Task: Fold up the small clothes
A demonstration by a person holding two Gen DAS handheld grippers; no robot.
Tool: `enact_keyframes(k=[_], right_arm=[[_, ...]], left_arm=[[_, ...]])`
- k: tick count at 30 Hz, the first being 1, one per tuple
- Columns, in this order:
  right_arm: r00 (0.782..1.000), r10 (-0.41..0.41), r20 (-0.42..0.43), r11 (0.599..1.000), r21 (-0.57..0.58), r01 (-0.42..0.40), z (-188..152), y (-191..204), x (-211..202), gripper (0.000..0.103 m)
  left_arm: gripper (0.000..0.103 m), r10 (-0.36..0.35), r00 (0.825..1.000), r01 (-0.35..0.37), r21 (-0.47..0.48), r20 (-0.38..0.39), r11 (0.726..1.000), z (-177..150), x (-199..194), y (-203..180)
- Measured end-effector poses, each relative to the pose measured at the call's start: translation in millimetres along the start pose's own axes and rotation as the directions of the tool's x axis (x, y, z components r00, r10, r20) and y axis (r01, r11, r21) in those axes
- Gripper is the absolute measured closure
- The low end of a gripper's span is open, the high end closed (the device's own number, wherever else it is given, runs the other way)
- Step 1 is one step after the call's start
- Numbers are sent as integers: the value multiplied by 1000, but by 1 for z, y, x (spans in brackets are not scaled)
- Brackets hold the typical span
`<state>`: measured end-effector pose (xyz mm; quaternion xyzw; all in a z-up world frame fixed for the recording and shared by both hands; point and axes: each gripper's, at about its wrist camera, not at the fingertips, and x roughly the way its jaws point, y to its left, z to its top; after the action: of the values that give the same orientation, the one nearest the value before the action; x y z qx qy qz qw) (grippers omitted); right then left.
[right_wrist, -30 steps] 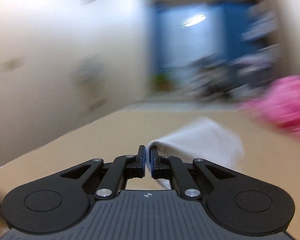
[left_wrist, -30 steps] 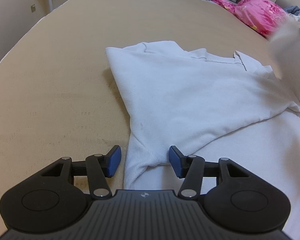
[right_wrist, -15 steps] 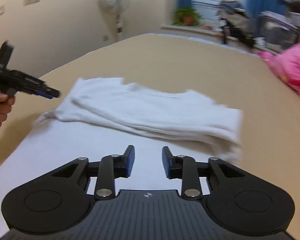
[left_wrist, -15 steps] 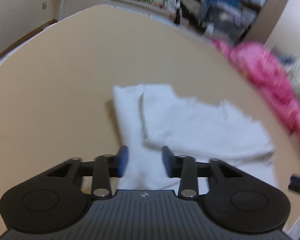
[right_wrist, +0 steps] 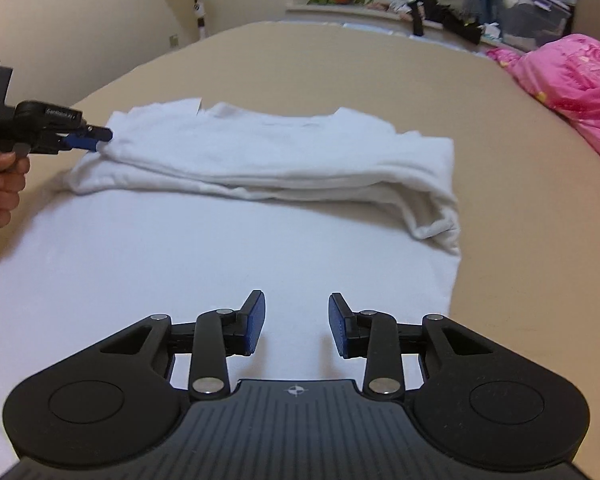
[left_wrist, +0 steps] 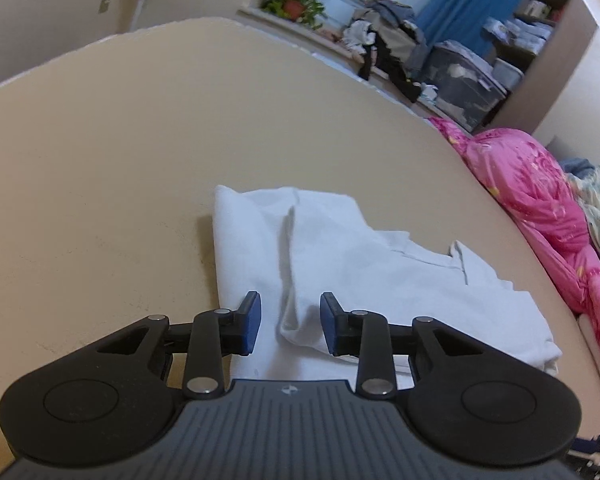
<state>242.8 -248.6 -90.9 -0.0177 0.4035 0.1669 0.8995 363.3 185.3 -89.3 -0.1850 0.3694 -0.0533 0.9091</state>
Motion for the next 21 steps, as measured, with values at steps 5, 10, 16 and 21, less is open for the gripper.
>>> enact_keyframes(k=[5,10,16,21], right_arm=[[998,-24,-55,1000,-10,23,-1,-1,16,67],[994,-46,-97,999,-14,45,-2,-1,28,67],[993,-59,-104,998,-39,55,-3,3,31,67],[993,-63,-104,997,-44,59,-4,4,31,66]], left_arm=[[103,19,1000,-19,24,-1,1000,1,1,3],[103,71,996,-74,44,60,996,12,-46,-4],[103,123,992,-122,15,-26,992,7,-66,9],[85,57,998,-57,-23,-10,998,5,-58,13]])
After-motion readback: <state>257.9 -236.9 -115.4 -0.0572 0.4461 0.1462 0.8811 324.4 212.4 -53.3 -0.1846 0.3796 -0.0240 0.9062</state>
